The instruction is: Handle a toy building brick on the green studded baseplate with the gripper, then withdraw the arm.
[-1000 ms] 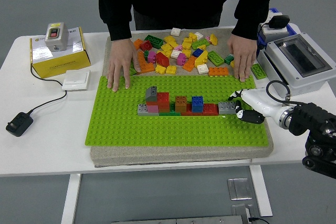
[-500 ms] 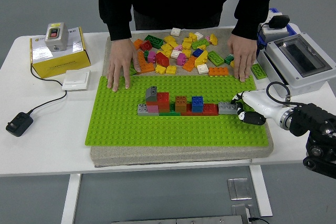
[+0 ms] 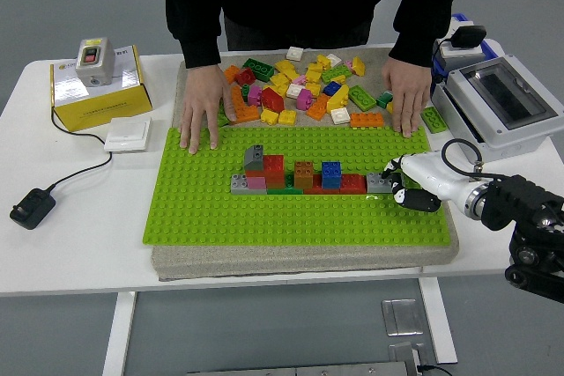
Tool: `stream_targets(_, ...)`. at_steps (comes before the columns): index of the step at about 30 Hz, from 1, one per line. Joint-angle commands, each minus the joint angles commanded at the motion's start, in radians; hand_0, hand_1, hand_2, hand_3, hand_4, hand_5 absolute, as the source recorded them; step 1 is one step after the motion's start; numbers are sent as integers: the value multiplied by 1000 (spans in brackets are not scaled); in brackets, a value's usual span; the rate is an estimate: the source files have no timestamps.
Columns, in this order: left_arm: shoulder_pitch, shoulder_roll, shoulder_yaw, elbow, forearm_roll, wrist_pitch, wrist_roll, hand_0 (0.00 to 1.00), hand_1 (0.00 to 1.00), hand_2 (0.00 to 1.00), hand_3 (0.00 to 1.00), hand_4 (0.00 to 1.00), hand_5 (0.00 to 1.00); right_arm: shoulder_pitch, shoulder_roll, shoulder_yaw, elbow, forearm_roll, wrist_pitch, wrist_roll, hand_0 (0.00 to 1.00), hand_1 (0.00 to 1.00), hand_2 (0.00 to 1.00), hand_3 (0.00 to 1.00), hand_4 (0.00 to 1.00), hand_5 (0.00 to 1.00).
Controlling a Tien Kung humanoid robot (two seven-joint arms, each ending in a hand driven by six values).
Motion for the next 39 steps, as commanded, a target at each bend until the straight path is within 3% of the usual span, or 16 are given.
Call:
stream_targets(13,0,0,1,0,-1,0,-1,714,659,593,637,268,681,0,-7,5,26,-22,-5,-8,55,194,790,716,2,602)
stream_targets(39,6,-1,3,0,-2,-5,-8,712,656,588,632,269,685,-8,23,-55,-1,-10,-3,0,50,193,782,701,2,601)
